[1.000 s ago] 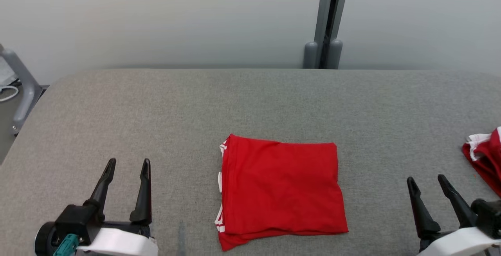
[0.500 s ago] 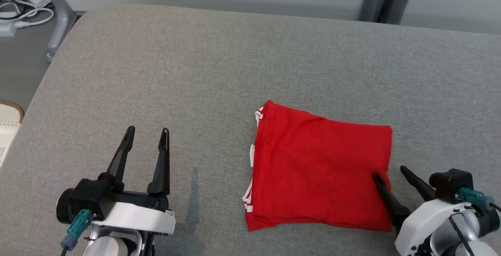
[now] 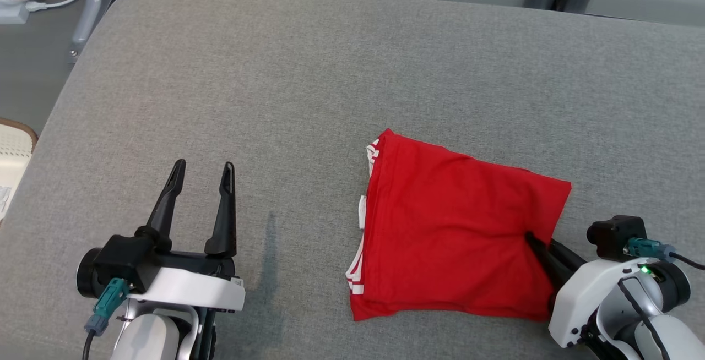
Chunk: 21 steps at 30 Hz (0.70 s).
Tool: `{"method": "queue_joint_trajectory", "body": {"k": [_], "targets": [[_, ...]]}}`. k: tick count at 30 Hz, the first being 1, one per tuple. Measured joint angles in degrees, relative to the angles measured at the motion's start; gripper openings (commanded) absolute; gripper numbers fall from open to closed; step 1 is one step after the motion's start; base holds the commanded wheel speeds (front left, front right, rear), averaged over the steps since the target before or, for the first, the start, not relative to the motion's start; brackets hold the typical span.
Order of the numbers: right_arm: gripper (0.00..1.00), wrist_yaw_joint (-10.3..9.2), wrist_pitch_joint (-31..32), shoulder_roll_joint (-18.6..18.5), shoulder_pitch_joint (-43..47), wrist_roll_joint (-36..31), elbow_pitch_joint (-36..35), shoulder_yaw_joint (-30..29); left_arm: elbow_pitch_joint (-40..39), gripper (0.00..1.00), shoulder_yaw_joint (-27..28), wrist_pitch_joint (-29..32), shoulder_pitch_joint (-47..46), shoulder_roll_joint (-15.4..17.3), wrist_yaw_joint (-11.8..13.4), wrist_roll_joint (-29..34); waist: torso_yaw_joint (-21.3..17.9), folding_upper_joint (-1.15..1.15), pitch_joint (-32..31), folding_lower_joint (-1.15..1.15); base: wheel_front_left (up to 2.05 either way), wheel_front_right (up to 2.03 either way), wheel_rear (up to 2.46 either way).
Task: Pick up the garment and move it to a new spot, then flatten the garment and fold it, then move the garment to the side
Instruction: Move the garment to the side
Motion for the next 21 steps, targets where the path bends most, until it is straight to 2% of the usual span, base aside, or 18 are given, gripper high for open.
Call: {"method": "queue_joint_trajectory", "body": {"k": [4,9,14,21], "targets": [[0.0,-0.01,0.6,-0.7,0.2,-0.9,-1.6,0.2,-0.2,1.0,0.5,-0.1,0.1,0.4,0.0,0.4,-2.1,0.0,-0.3,0.0,0.0,0.0,0.0],[0.0,-0.02,1.0,-1.9,0.7,-2.2,-5.1,-0.2,-1.9,1.0,1.0,-0.2,0.1,1.3,-0.1,0.9,-6.6,0.0,0.1,0.0,0.0,0.0,0.0],[0.0,-0.02,0.5,-3.0,1.5,-3.1,-7.2,-1.6,-3.9,1.0,1.3,0.2,-0.1,2.8,-0.2,1.6,-12.7,0.0,1.1,0.0,0.0,0.0,0.0],[0.0,-0.02,-2.1,-3.9,0.9,-3.9,-7.3,-2.4,-7.3,1.0,0.7,4.2,-1.2,6.3,-0.5,3.4,-22.7,0.0,3.0,0.0,0.0,0.0,0.0]]}}
